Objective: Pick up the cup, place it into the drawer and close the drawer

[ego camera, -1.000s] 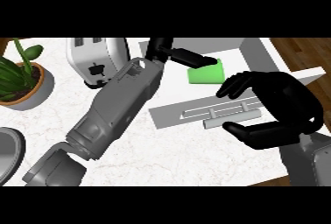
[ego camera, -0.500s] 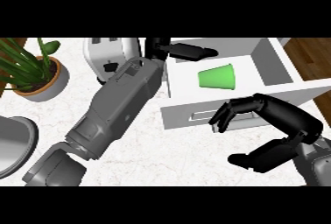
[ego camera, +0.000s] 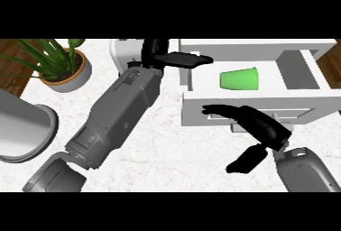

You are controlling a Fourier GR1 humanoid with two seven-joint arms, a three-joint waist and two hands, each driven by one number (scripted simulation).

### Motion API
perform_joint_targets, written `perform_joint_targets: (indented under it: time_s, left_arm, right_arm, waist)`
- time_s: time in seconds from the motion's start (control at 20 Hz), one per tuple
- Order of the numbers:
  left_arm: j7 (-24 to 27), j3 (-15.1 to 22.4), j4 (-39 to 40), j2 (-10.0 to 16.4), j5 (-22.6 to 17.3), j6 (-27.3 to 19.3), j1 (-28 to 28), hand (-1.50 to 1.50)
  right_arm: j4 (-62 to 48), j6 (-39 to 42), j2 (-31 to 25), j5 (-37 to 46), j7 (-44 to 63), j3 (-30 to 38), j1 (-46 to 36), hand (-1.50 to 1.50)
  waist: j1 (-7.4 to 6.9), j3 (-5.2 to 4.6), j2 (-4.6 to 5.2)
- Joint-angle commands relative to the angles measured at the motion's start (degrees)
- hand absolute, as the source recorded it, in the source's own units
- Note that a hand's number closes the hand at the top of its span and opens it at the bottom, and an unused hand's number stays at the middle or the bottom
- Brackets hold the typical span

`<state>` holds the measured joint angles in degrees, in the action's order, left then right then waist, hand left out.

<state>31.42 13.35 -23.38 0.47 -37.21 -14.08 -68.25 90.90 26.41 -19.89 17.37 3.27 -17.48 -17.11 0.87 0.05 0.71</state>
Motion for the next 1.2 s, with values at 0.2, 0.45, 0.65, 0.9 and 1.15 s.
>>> perform_joint_targets:
  time_s: [0.2,0.45,0.65,0.9,1.15]
  left_arm:
    - [-0.4,-1.0,-5.4,2.8,-0.7,3.7,5.8,-1.50]
    - [0.3,-0.8,-8.7,3.3,-0.5,4.3,9.2,-1.50]
    - [-0.9,-0.3,-11.9,4.7,-0.9,7.0,12.2,-1.50]
    - [-1.5,-0.1,-14.5,7.1,-1.1,9.2,14.5,-1.50]
    - [-3.3,0.1,-16.3,9.8,-1.3,11.2,17.0,-1.50]
  right_arm:
    - [-27.9,-6.8,1.9,12.4,-11.3,-3.3,-7.1,1.50]
    - [-45.7,-12.2,3.9,14.1,-19.0,0.6,-16.6,1.50]
    - [-52.7,-16.7,4.5,12.5,-24.2,5.5,-21.3,1.50]
    - [-59.6,-18.4,1.5,9.6,-26.9,12.1,-29.5,1.50]
    - [-63.4,-17.1,-3.7,7.0,-25.2,16.9,-34.8,1.50]
  waist:
    - [-4.73,0.06,-0.24]
    - [-5.95,0.15,0.28]
    - [-7.92,0.24,0.61]
    - [-9.55,0.30,1.15]
    - [-11.23,0.28,1.31]
